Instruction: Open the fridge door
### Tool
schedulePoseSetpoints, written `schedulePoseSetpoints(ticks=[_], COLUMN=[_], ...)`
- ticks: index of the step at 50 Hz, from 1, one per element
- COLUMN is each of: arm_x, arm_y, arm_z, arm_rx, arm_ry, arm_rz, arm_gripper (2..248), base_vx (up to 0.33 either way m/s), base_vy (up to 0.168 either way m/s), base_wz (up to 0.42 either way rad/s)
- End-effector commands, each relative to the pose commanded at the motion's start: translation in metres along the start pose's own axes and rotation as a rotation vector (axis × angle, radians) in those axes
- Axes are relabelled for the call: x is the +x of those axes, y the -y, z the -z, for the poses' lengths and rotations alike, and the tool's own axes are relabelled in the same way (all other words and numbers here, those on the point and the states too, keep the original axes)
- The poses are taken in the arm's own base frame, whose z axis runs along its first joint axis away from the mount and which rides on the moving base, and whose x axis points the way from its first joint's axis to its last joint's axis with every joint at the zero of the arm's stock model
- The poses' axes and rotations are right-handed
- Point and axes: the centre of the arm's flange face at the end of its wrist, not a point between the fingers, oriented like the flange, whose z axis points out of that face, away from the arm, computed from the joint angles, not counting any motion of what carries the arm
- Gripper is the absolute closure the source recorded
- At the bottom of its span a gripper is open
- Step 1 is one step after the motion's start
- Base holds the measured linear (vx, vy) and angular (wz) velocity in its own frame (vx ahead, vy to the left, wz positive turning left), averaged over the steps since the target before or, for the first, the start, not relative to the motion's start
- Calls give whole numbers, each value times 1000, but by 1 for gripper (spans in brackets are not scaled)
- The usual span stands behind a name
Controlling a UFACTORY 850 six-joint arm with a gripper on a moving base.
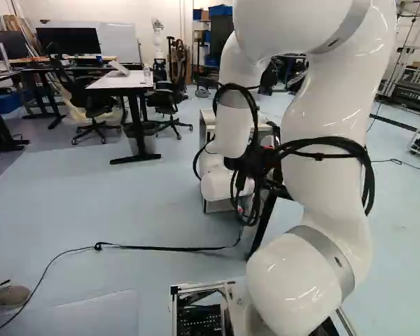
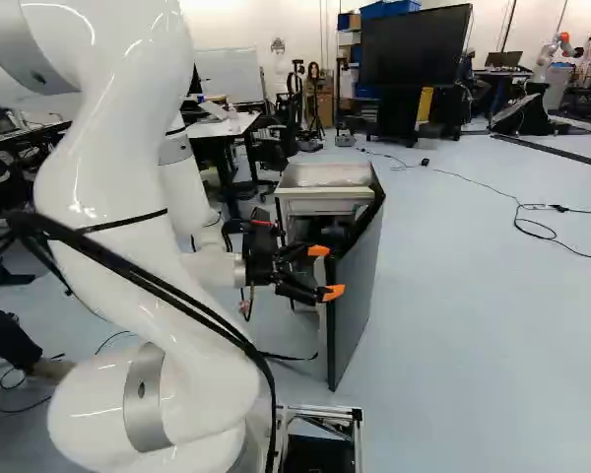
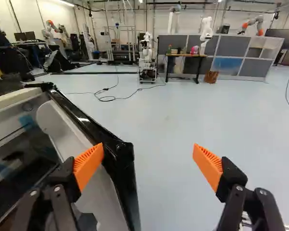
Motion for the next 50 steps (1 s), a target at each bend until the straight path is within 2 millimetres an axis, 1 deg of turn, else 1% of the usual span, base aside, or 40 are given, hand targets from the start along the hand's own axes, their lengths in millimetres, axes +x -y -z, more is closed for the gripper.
schedulePoseSetpoints(ticks=[11, 20, 28, 38, 44, 50], arm_x=[3, 4, 4, 3, 2, 3], arm_y=[-8, -10, -12, -13, -9, 0], arm_z=[-14, -18, -16, -7, -1, -1], arm_rx=[-61, -76, -67, -33, -12, -10], arm_ry=[-6, -6, -9, -20, -28, -34], arm_rz=[-8, -10, -5, 8, 9, -2], arm_gripper=[3, 3, 3, 3, 3, 3], base_vx=[0, 0, 0, 0, 0, 0], base_vy=[0, 0, 0, 0, 0, 0], base_wz=[0, 0, 0, 0, 0, 0])
